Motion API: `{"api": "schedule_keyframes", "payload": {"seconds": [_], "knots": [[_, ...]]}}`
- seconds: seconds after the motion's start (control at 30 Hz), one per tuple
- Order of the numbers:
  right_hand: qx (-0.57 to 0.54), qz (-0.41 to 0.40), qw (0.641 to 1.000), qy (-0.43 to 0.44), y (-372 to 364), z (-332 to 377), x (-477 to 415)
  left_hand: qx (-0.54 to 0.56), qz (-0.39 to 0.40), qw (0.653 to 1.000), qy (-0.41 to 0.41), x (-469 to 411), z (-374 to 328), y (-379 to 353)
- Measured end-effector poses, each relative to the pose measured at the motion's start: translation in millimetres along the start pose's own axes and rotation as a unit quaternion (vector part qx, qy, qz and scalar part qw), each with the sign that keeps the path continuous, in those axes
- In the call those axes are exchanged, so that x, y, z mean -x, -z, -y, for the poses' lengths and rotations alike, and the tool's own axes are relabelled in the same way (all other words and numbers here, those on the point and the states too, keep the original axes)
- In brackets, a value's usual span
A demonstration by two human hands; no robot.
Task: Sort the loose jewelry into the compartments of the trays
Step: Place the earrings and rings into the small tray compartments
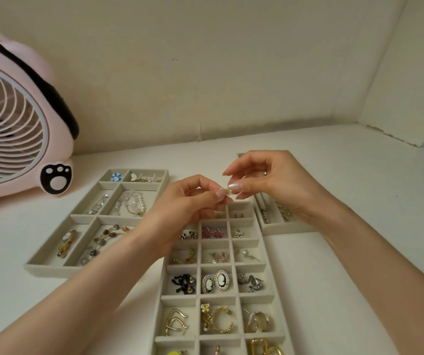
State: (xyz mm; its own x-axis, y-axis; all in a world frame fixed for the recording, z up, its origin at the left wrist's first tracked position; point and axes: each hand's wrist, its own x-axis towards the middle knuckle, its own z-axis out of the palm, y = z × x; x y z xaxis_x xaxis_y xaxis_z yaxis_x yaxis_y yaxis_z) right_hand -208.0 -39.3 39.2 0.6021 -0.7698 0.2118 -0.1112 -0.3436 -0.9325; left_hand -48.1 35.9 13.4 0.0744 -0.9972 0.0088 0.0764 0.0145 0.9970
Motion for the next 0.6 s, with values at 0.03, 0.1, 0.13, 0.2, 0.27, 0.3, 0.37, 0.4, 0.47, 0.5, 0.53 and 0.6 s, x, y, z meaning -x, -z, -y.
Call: {"api": "schedule_keyframes", "payload": {"seconds": [0.03,0.1,0.13,0.2,0.27,0.3,0.37,0.4,0.47,0.5,0.53,0.6], "knots": [[0.017,-0.006,1.0,-0.005,1.8,0.8,0.1,0.003,-0.002,1.0,-0.004,-0.2,-0.1,-0.1],[0.041,-0.002,0.999,-0.016,3.9,2.4,0.9,0.005,-0.006,1.0,-0.01,-0.2,-0.2,-0.5],[0.052,0.004,0.998,-0.021,3.9,3.3,1.4,0.005,-0.007,1.0,-0.011,-0.2,-0.1,-0.8],[0.073,0.012,0.997,-0.025,2.2,4.2,2.1,0.009,-0.013,1.0,-0.012,-0.2,0.2,-0.7],[0.083,0.009,0.996,-0.023,0.6,4.7,2.3,0.013,-0.019,1.0,-0.01,-0.4,0.0,-0.1],[0.084,0.005,0.996,-0.021,0.2,5.0,2.3,0.01,-0.019,1.0,-0.011,-0.6,0.1,0.4],[0.086,-0.003,0.996,-0.019,0.4,5.2,2.4,0.006,-0.02,1.0,-0.016,-0.7,-0.1,1.0],[0.088,-0.007,0.996,-0.019,0.6,5.2,2.5,0.005,-0.021,1.0,-0.019,-0.4,-0.7,0.7],[0.09,-0.009,0.996,-0.015,0.5,5.2,2.6,0.001,-0.025,0.999,-0.024,-0.7,-0.5,0.7],[0.09,-0.009,0.996,-0.012,0.2,5.4,2.8,0.0,-0.024,0.999,-0.025,-0.8,-0.2,0.9],[0.089,-0.009,0.996,-0.008,-0.1,5.6,2.9,0.001,-0.023,0.999,-0.024,-0.7,-0.5,0.6],[0.088,-0.011,0.996,-0.003,-0.1,5.5,2.9,-0.001,-0.022,0.999,-0.023,-0.8,-0.2,0.6]]}}
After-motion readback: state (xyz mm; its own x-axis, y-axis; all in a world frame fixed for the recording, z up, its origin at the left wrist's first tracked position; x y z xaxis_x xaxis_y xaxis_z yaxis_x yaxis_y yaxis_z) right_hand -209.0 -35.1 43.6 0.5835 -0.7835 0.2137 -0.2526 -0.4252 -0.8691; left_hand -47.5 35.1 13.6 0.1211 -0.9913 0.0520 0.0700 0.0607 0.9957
